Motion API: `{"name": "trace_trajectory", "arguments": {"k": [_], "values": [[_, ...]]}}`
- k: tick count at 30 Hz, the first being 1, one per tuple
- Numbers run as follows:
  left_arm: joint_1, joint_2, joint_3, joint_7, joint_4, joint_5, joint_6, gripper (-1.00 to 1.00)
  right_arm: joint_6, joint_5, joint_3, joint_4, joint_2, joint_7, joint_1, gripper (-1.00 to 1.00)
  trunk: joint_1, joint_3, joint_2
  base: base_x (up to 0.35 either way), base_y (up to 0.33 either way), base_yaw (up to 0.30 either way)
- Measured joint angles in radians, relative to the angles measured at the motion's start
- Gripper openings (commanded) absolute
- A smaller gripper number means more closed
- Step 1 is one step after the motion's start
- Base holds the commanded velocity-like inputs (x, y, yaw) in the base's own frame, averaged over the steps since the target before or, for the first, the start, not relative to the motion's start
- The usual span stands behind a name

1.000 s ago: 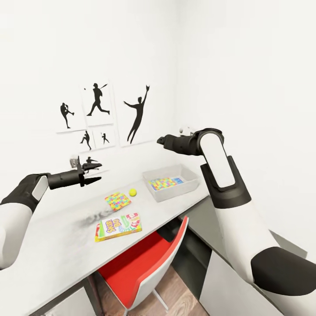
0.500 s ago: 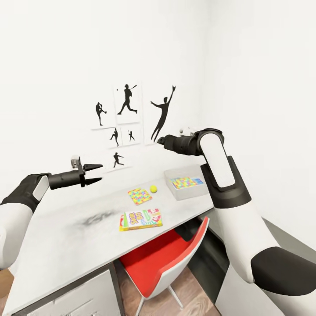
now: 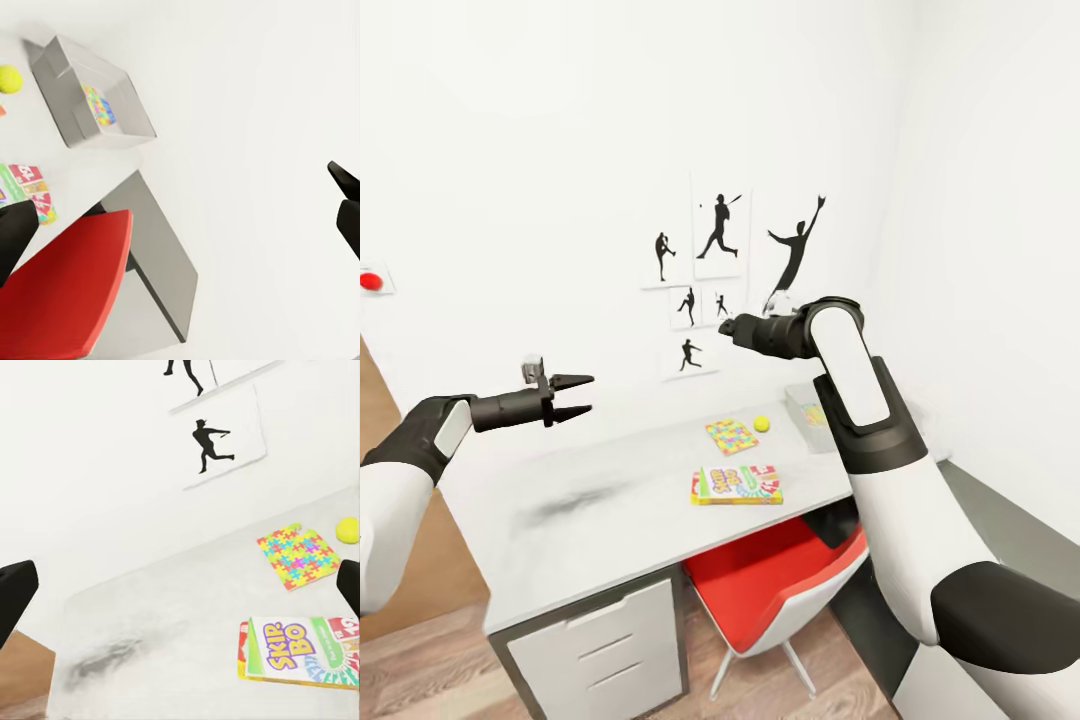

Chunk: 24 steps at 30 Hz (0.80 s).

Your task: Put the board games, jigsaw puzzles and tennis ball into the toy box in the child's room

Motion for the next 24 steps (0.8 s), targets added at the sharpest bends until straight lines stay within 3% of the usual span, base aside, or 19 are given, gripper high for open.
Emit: {"name": "trace_trajectory", "arguments": {"k": [14,19,24], "values": [[0.002,0.003,0.001,0.000,0.005,-0.002,0.000,1.00,-0.001,0.000,0.000,0.019,0.000,-0.003,0.000,1.00,0.000,-0.006,0.000,-0.182,0.228,0.279],[0.023,0.049,0.000,0.002,0.007,-0.004,-0.006,1.00,0.003,0.000,-0.002,0.040,0.001,-0.011,0.000,1.00,0.000,-0.010,0.000,-0.034,0.053,0.264],[0.057,0.118,-0.001,0.013,0.008,-0.023,-0.012,1.00,0.008,-0.001,-0.003,0.053,0.000,-0.037,-0.001,1.00,0.000,-0.014,0.000,-0.007,0.011,0.261]]}}
